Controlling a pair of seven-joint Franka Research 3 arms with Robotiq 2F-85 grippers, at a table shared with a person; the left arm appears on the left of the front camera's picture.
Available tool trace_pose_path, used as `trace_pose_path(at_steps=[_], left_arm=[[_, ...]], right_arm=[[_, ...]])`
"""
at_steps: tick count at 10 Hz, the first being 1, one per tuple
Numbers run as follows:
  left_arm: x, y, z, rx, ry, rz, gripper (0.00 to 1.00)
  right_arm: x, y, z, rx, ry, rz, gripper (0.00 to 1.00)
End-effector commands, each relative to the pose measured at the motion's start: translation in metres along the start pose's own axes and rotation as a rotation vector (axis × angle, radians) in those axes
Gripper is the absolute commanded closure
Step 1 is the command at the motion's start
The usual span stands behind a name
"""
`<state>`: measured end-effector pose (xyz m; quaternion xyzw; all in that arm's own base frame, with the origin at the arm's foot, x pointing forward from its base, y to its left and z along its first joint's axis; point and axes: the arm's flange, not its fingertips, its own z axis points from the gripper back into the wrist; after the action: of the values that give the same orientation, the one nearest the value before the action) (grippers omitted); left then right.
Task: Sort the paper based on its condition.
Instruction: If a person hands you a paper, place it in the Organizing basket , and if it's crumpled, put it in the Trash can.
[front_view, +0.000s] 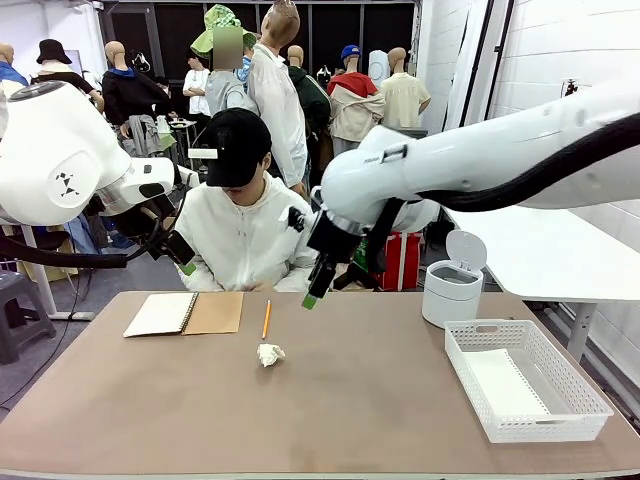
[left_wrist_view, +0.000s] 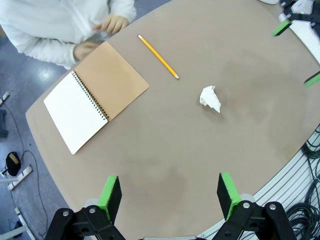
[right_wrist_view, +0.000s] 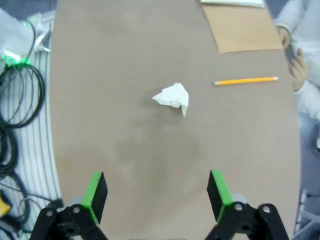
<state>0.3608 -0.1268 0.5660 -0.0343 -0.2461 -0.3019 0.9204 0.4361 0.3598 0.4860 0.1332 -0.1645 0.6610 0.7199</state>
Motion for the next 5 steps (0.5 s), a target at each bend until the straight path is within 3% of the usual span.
trace_pose_path(at_steps=[1, 5], left_arm=[[0.000, 0.001, 0.001, -0.005, -0.004, 0.002, 0.00], [0.000, 0.001, 0.001, -0.005, -0.004, 0.002, 0.00]], right_arm=[[0.015, -0.021, -0.025, 0.028, 0.044, 0.068, 0.00], [0.030, -0.028, -0.084, 0.102, 0.089, 0.095, 0.00]])
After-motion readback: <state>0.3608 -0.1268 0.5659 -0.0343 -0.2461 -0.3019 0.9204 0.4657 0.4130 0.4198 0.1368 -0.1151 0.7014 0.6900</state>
